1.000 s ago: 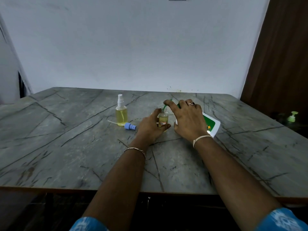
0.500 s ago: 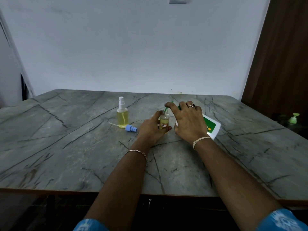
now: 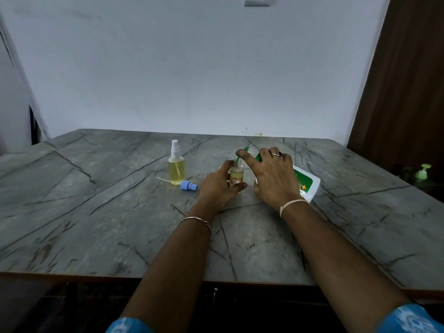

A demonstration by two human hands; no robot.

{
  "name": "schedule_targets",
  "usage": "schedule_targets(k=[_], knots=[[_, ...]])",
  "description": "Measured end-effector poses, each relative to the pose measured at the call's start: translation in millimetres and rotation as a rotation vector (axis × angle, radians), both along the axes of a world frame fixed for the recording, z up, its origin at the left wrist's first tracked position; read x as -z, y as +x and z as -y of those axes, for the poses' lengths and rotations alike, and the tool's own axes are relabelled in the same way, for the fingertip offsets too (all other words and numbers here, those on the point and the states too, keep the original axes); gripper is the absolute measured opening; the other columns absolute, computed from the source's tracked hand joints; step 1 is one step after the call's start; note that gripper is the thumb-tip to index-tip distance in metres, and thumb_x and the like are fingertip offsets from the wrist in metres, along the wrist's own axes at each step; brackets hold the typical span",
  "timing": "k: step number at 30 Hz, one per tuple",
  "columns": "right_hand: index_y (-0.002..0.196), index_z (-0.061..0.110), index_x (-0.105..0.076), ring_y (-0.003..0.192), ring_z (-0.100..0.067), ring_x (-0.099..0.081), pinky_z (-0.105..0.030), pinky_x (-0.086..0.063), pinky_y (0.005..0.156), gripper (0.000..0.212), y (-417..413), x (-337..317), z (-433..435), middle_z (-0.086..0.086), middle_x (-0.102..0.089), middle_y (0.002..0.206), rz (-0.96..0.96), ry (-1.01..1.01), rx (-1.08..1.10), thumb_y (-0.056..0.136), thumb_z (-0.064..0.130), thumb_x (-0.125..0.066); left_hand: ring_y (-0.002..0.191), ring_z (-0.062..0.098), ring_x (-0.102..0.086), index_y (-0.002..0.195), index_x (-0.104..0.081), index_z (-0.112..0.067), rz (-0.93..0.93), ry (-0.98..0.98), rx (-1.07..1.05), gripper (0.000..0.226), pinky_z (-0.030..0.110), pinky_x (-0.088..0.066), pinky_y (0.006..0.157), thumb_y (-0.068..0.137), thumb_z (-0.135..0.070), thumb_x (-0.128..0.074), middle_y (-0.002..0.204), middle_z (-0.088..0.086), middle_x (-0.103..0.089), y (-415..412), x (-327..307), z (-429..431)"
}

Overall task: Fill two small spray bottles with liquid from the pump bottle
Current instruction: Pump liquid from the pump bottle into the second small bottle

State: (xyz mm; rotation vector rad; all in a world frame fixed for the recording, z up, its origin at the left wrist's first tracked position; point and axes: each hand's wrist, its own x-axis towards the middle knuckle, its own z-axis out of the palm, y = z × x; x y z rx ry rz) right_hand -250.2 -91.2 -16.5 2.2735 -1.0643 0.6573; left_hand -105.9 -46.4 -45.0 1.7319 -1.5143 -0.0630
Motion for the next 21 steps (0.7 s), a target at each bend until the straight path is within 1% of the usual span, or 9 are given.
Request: schedule_targets(k=[7, 10, 13, 21], knots=[[0.141, 0.035, -0.026, 0.112, -0.031, -0.048, -0.045, -0.040, 0.090, 0.081, 4.4, -1.0, -0.4, -0.009, -0.054, 0.118, 0.028, -0.008, 0.004, 0.074, 0.025, -0.071, 0.107, 0.023, -0.062, 0.136, -0.038, -0.027, 0.000, -0.004, 0.004, 0.066, 0.033, -0.049, 0.089, 0.080, -0.042, -0.070, 0.117, 0.004, -0.066, -0.9, -0.6, -0.7], [0.141, 0.036, -0.023, 0.113, -0.032, -0.047, -0.046, -0.040, 0.091, 0.084, 4.2, 0.5, -0.4, -0.010, -0.054, 0.118, 0.021, -0.002, 0.003, 0.074, 0.024, -0.072, 0.106, 0.022, -0.062, 0.136, -0.039, -0.027, -0.008, -0.008, 0.003, 0.066, 0.034, -0.050, 0.089, 0.080, -0.043, -0.070, 0.117, 0.004, -0.066, -0.8, -0.6, -1.2], [0.143, 0.037, -0.020, 0.111, -0.032, -0.048, -0.047, -0.041, 0.090, 0.088, 0.8, 1.5, -0.1, -0.010, -0.054, 0.116, 0.012, -0.013, 0.000, 0.074, 0.022, -0.072, 0.106, 0.023, -0.063, 0.134, -0.039, -0.029, -0.011, -0.002, -0.002, 0.066, 0.037, -0.051, 0.090, 0.079, -0.045, -0.071, 0.117, 0.004, -0.067, -0.3, 0.2, 0.1], [0.143, 0.037, -0.019, 0.112, -0.032, -0.048, -0.046, -0.041, 0.089, 0.087, 1.0, 0.8, 0.0, -0.010, -0.054, 0.117, 0.008, -0.004, 0.010, 0.075, 0.022, -0.071, 0.106, 0.022, -0.063, 0.135, -0.039, -0.027, -0.010, -0.002, 0.005, 0.065, 0.034, -0.050, 0.089, 0.080, -0.043, -0.070, 0.118, 0.004, -0.066, -0.2, -1.6, -1.7]])
